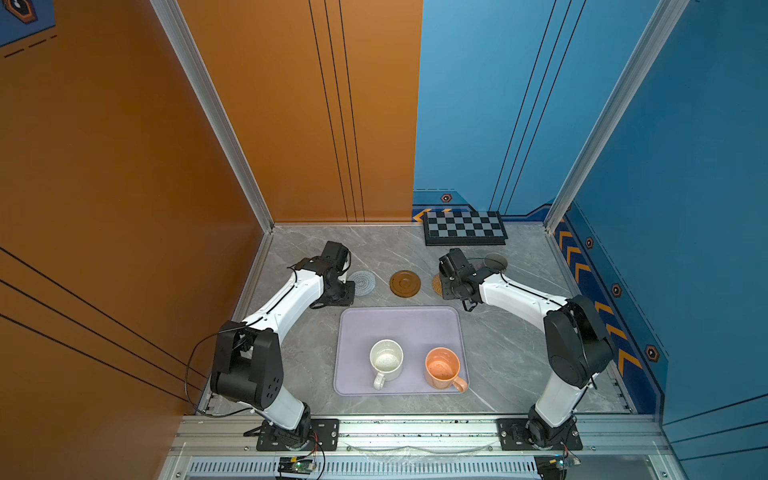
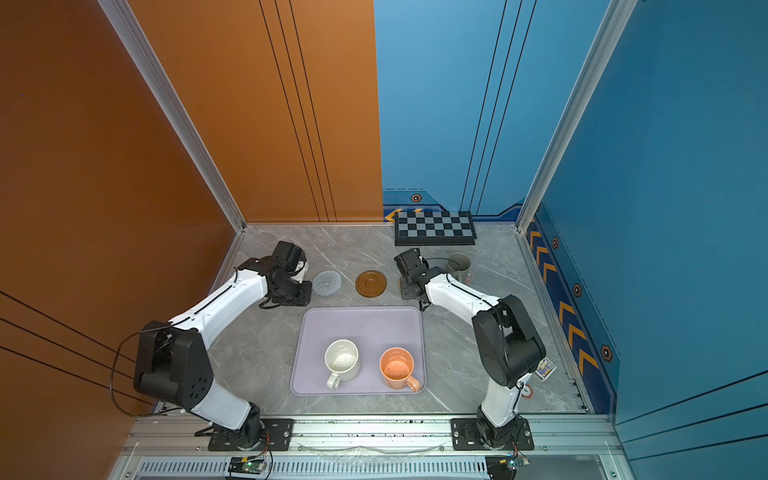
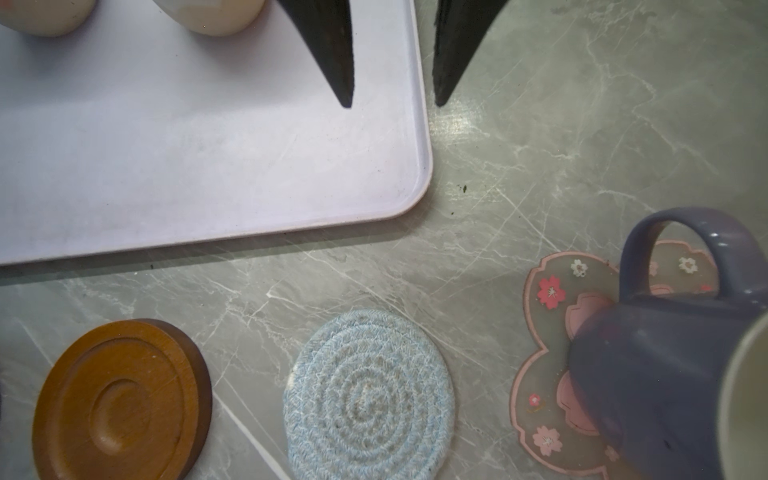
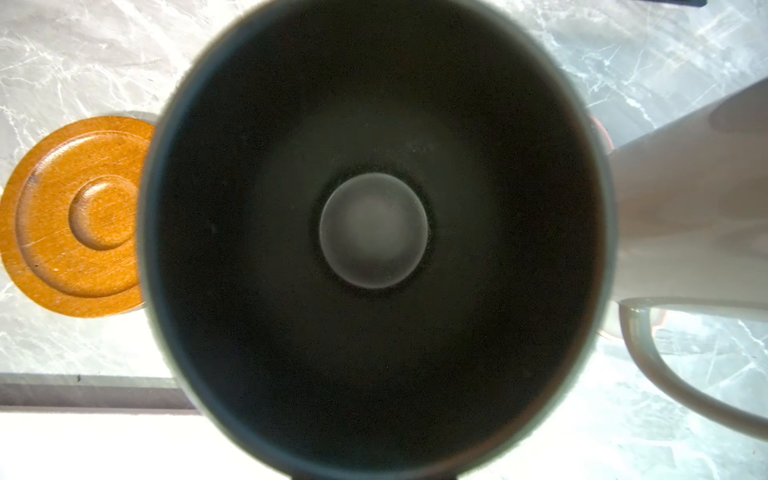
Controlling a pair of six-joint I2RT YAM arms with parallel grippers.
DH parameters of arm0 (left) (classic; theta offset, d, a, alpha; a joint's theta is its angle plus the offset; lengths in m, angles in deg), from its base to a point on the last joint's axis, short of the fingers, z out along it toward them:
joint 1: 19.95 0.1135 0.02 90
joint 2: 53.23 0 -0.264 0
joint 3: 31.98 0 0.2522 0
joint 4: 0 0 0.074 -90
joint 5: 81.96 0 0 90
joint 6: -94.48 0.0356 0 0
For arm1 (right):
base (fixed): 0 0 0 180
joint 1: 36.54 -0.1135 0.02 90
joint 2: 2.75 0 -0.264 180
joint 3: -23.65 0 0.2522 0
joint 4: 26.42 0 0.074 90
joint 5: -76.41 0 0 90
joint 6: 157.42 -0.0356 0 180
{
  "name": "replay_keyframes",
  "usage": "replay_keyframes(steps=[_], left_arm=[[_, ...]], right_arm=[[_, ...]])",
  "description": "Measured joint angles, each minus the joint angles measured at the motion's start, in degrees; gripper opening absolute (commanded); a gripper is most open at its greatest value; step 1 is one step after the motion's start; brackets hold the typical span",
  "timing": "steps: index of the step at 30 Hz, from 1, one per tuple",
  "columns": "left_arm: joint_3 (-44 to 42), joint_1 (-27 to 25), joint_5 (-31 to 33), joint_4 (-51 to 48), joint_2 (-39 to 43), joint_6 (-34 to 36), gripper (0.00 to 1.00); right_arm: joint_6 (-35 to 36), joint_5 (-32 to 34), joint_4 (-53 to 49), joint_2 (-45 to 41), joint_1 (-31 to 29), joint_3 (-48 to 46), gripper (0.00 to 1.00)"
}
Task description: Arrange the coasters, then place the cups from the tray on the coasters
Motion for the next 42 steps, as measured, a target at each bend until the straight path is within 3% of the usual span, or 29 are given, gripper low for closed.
replay_keyframes(steps=[42], left_arm=[[0.02,-0.74,-0.15,0.68,-1.14,-0.44,0.34]], right_arm=[[-0.61,-0.96,0.98,1.66,-0.15,0.07,0.00]])
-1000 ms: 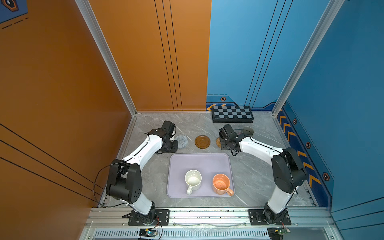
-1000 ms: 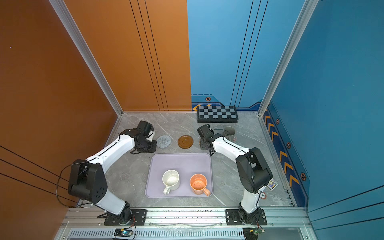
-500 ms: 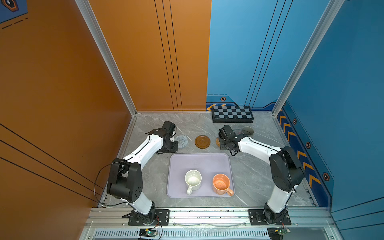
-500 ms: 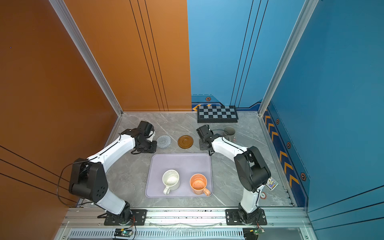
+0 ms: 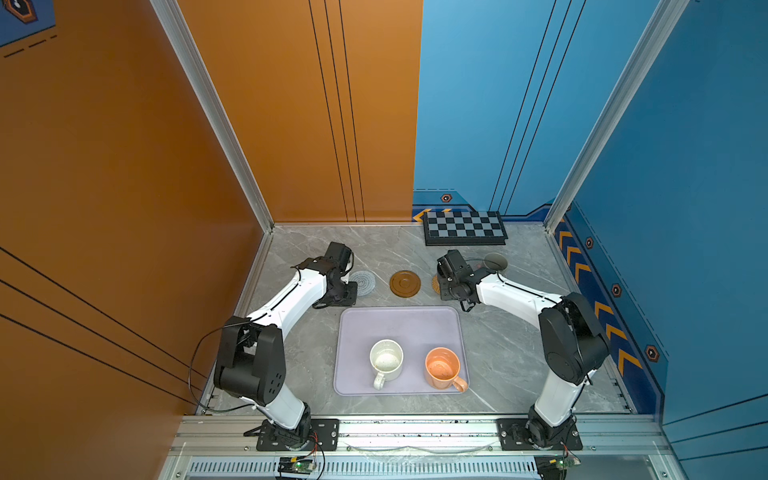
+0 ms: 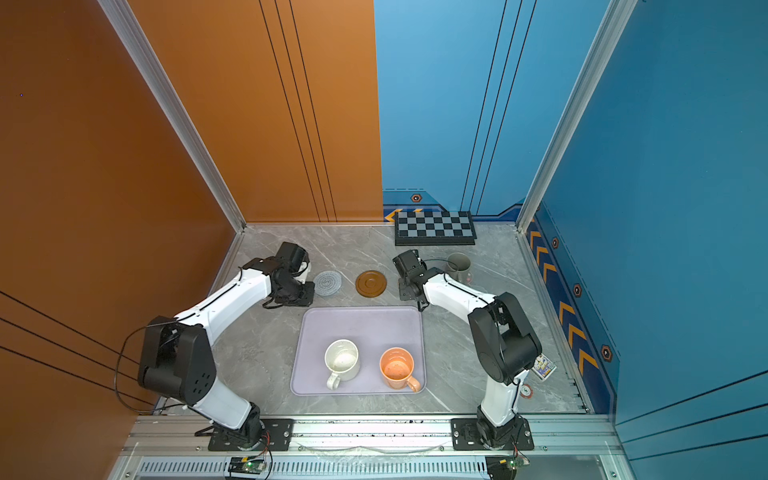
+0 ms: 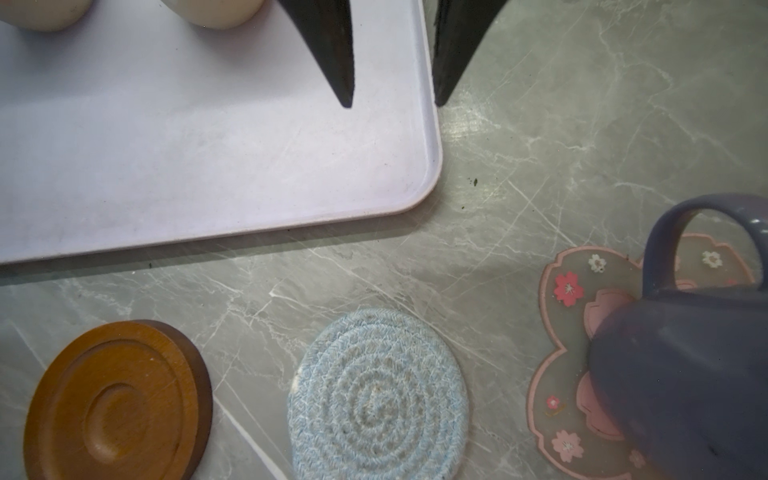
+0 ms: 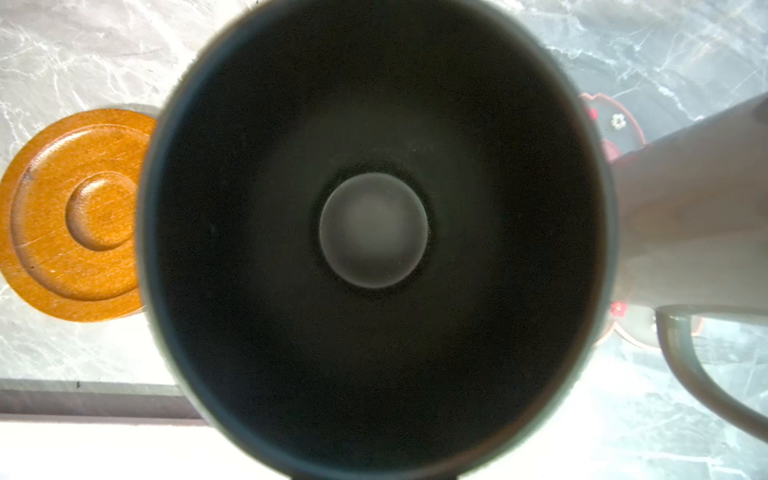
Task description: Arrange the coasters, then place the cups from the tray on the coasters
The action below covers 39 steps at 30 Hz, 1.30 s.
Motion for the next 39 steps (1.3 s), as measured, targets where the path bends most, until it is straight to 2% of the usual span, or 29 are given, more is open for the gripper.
replay_keyframes(steps=[9,11,15,19,20,23,26,39], left_arm=[[0.00,-0.02,-0.02,0.00,0.02,-0.02,0.34],[0.00,-0.02,-0.04,-0.02,0.02,-0.17,0.34],[0.00,-0.02,-0.04,0.00,0.02,-0.44,0.34],[0.00,0.00,-0.04,-0.02,0.00,-0.46,0.34],[0.00,-0.02,-0.04,-0.02,0.00,-0.46,0.34],[0.00,0.00,-0.04,-0.02,0.00,-0.52,0.34],[0.00,-0.02,-0.04,-0.02,0.02,-0.63,0.34],[0.00,-0.02,-0.02,0.00,0.02,-0.63,0.33]], right_arm=[[0.07,0.24,-0.31,-0.07,0.00,0.04,0.01],[0.07,0.24,-1.03,-0.07,0.00,0.39,0.08],[0.04,0.22,-2.78,-0.04,0.00,1.11,0.12],[0.02,0.20,-3.65,-0.04,0.00,1.57,0.21],[0.02,0.22,-3.61,-0.04,0.00,1.60,0.20],[0.17,0.22,-3.61,-0.04,0.00,2.10,0.07],[0.02,0.20,-3.63,-0.04,0.00,2.21,0.00],[0.61,0.22,-3.54,-0.52,-0.17,2.16,0.00]])
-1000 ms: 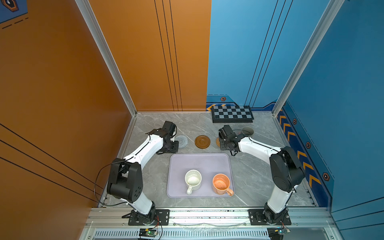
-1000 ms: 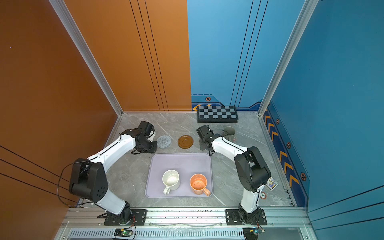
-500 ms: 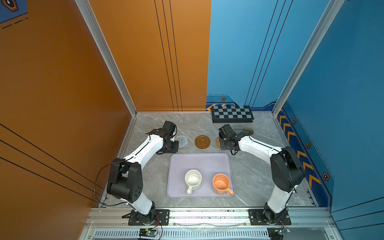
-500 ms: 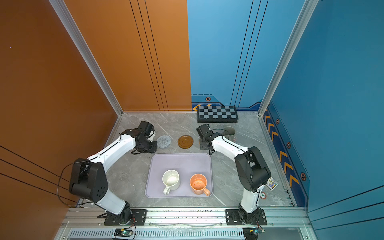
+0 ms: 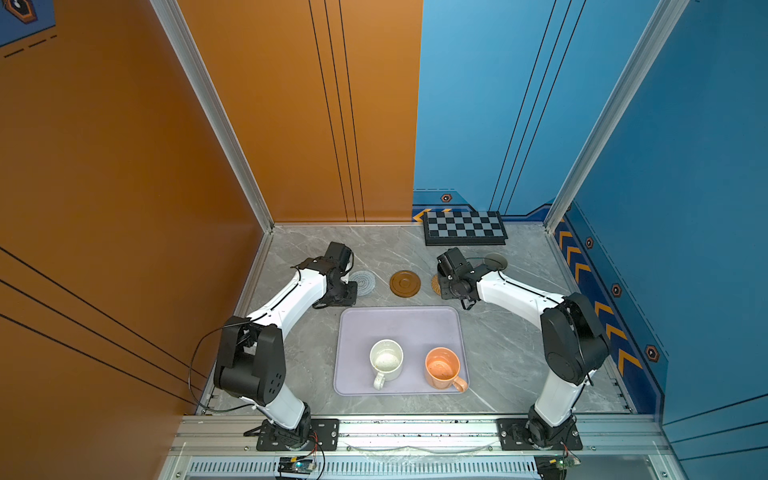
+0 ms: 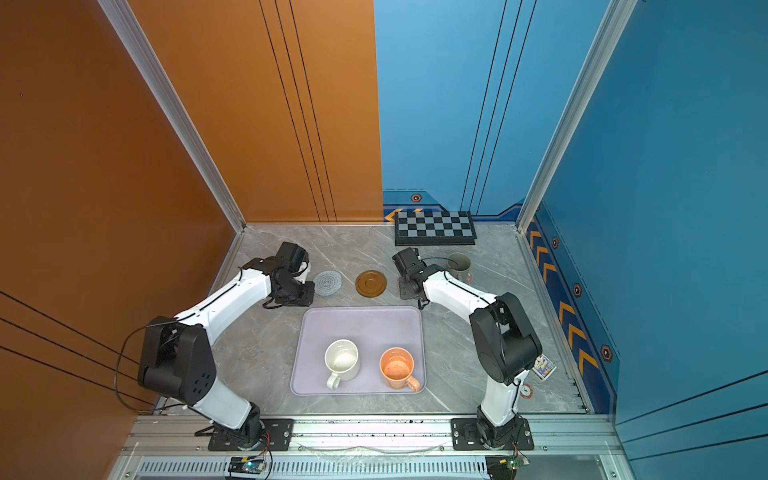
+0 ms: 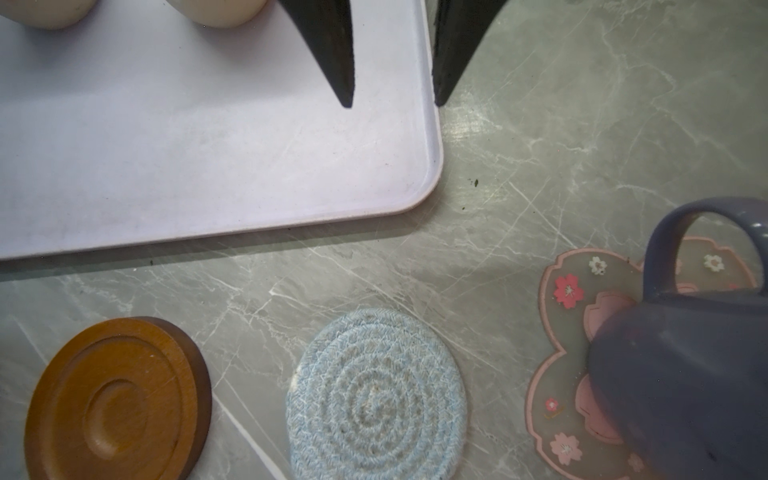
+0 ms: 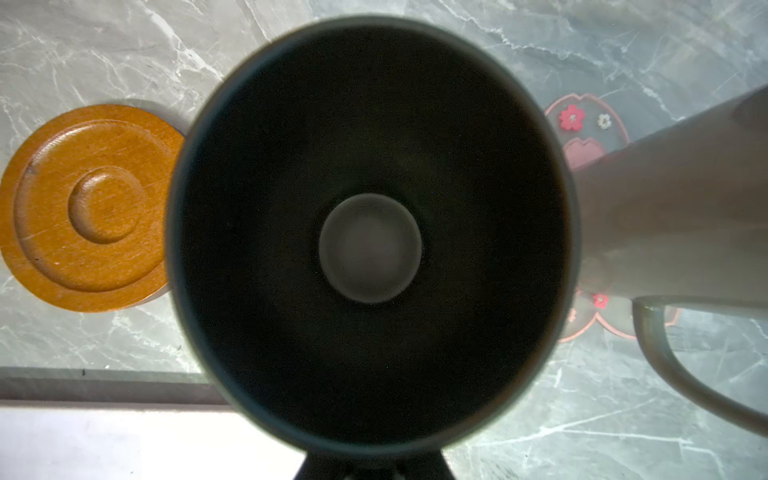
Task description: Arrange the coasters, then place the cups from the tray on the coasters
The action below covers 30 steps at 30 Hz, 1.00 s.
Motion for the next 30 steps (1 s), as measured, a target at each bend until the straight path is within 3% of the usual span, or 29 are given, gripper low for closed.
replay_keyframes(steps=[10,30], left_arm=[[0.00,0.00,0.00,-0.02,0.00,0.02,0.34],[0.00,0.00,0.00,-0.02,-0.02,0.02,0.34]], right_arm=[[0.79,0.37,3.63,-3.93,-0.37,-0.28,0.00],[0.90,1.01,3.45,-0.85,-0.37,-0.26,0.00]])
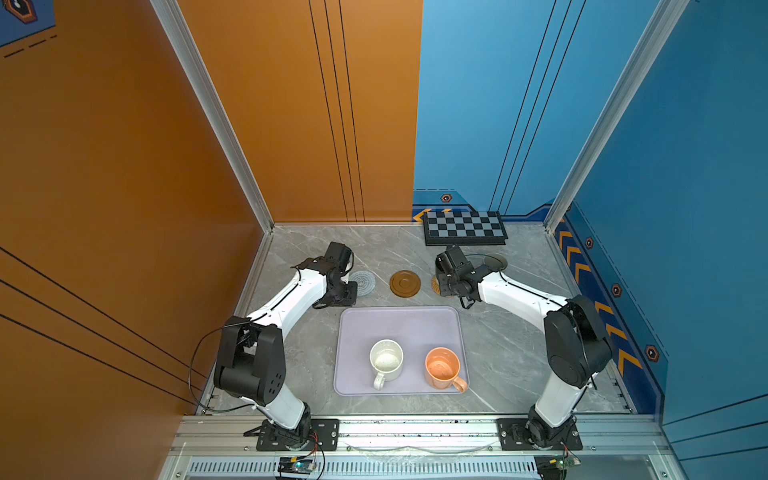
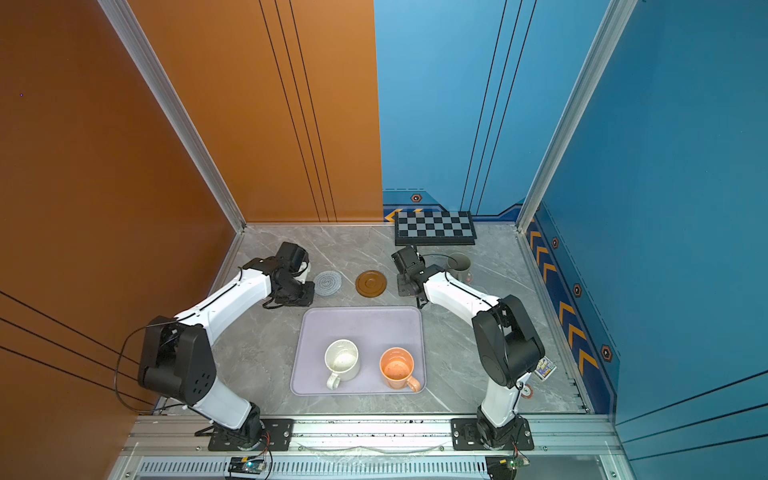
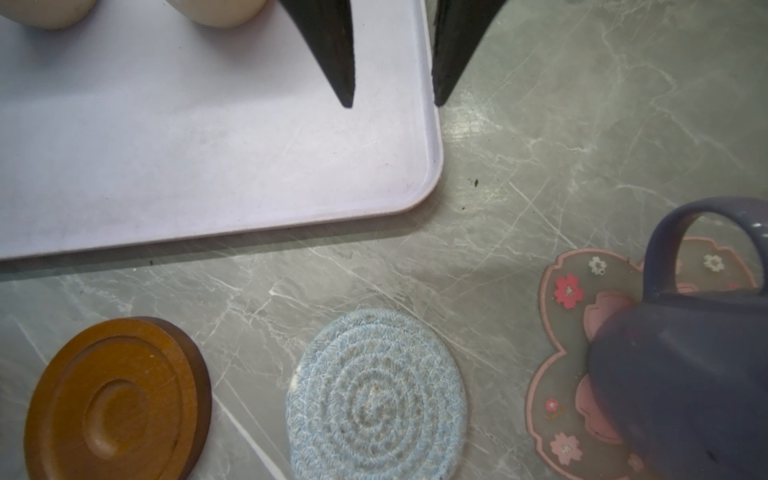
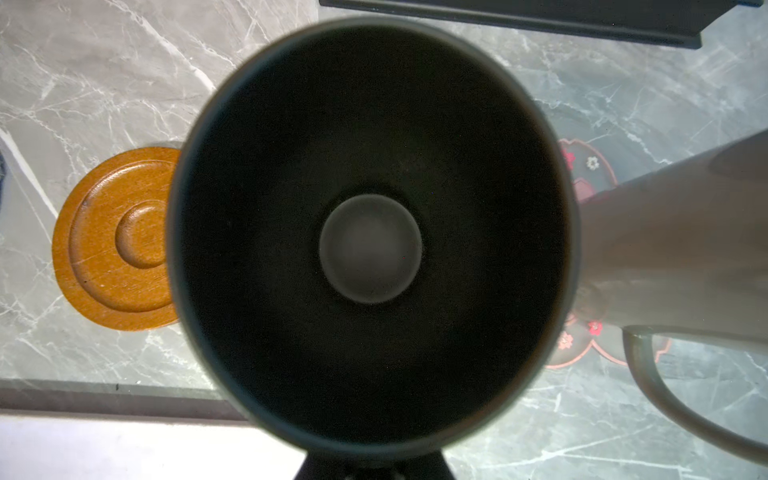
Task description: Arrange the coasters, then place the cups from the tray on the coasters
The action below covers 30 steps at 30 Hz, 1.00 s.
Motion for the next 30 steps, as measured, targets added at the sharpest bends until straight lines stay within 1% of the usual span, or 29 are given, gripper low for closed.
replay_keyframes(steps=[22,30], left_arm=[[0.98,-0.09,-0.02,0.15,-0.96,-0.02,0.33],[1.01,-0.42,-0.04,0.15,-0.96,-0.04,0.33]], right_arm=[[-0.02,0.28,0.15,1.29,0.20,-0.07,0.00],[-0.46,0.31,1.22,1.27,0.35,-1.86,0.00]])
